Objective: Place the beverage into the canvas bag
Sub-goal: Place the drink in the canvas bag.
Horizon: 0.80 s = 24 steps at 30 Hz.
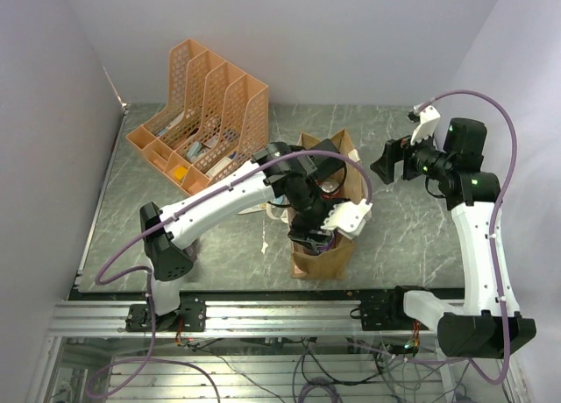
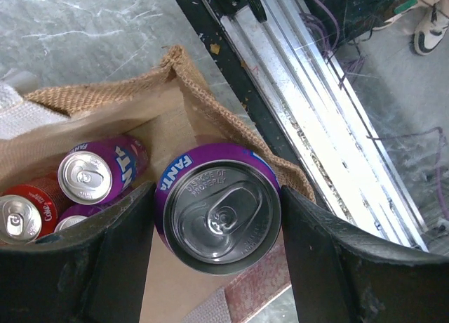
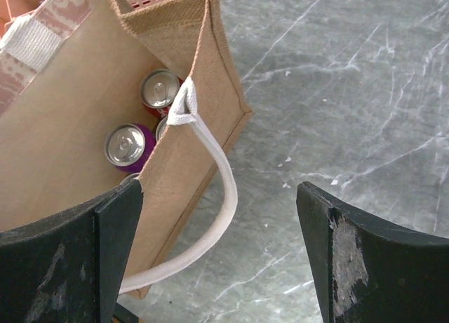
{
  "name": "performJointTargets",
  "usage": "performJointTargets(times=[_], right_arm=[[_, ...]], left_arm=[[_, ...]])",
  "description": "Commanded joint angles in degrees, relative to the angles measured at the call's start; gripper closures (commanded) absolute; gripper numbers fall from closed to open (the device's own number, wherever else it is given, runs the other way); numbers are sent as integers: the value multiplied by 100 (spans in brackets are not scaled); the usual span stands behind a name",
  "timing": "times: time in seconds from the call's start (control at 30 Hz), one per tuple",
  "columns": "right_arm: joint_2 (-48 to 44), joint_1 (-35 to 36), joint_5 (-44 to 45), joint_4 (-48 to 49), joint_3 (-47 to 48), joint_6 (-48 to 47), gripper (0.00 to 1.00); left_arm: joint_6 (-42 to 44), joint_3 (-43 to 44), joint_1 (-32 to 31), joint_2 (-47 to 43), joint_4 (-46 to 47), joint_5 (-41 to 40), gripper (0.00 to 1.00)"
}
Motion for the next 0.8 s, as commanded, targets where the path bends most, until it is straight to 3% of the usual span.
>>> performJointTargets(times=[0.0,0.17,0.33,0.53,0.77], right_arm=[[-217,-44,-237,128,-166,103,9],[-299,-51,-944,-203,-109,101,10],[-243,-29,-1784,-1197,94,-236,12],[-60,-27,-1831,-2511,404,-1620,16],[-55,-27,-1972,-3026,258,-2421,23]], left_arm=[[46,-110,-243,-227,29,105,93],[-77,-192,-325,-128,240,-14,93],[-185,-379,-326,-211,579,-118,93],[-354,-682,-333,-340,880,-197,93],[-633,-976,-327,-593,1123,-513,93]])
